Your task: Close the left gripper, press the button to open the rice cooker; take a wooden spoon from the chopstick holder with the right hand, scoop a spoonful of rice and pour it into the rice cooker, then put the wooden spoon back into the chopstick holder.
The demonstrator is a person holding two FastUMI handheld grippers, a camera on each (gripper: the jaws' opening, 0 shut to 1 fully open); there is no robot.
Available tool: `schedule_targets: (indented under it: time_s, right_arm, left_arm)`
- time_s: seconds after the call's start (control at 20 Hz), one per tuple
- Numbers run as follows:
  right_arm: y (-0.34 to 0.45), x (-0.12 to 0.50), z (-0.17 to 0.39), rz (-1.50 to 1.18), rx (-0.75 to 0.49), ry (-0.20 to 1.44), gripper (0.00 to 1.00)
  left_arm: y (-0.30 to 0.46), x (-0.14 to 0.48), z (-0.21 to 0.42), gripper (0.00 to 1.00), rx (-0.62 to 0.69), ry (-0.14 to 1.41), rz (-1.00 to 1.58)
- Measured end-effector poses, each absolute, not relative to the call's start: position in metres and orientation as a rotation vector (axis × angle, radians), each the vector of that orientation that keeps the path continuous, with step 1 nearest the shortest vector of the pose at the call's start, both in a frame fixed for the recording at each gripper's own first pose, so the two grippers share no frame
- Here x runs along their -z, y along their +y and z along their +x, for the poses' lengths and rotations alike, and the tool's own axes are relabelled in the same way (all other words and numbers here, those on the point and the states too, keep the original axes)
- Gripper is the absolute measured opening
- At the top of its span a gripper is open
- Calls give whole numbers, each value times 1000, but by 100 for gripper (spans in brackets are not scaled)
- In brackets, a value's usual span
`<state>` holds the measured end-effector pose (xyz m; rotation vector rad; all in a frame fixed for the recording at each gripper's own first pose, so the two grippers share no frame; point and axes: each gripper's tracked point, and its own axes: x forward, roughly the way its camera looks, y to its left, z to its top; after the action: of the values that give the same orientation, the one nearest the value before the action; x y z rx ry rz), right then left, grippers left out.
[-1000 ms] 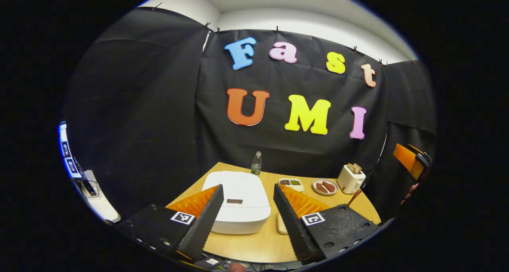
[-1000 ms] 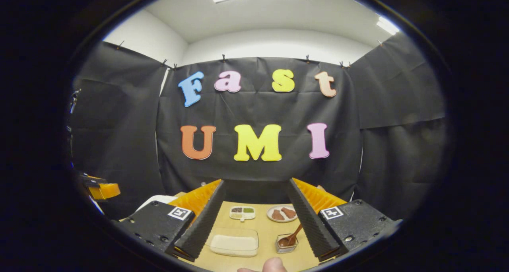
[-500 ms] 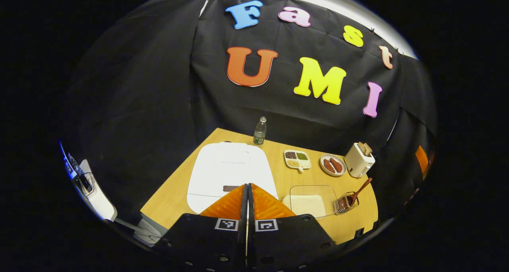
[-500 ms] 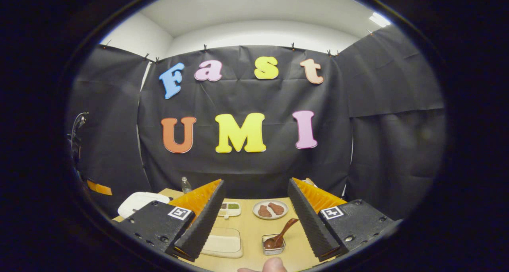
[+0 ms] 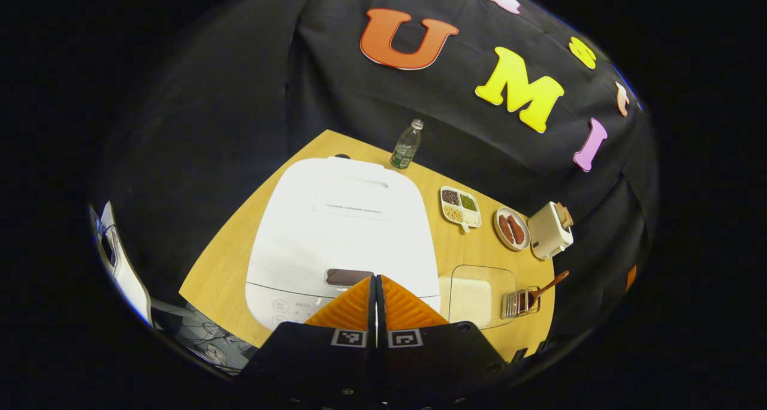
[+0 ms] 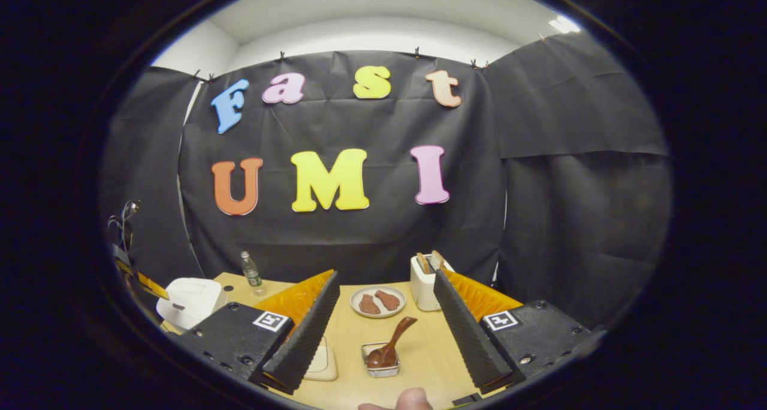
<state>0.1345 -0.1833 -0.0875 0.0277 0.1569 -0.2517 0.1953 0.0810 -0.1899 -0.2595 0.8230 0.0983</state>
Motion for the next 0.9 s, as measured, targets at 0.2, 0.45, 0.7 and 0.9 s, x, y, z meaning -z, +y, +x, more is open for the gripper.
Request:
schedule_targets:
  time_s: [0.2,0.45,0.7,0.9]
  right_arm:
    - [-187,94,140,27,257,171,100]
    - [-185,99,147,30,252,184,100]
    - [-183,104,149,39,253,196,100]
    - [-174,107,147,52,243,204,100]
  left_arm:
    - [91,202,204,0,-121,850,-244]
    - [99,210,211,0,-145,854,-246]
    - [106,220,212,0,-152,859,-244]
    - [104,229,205,0,-152,864,-250]
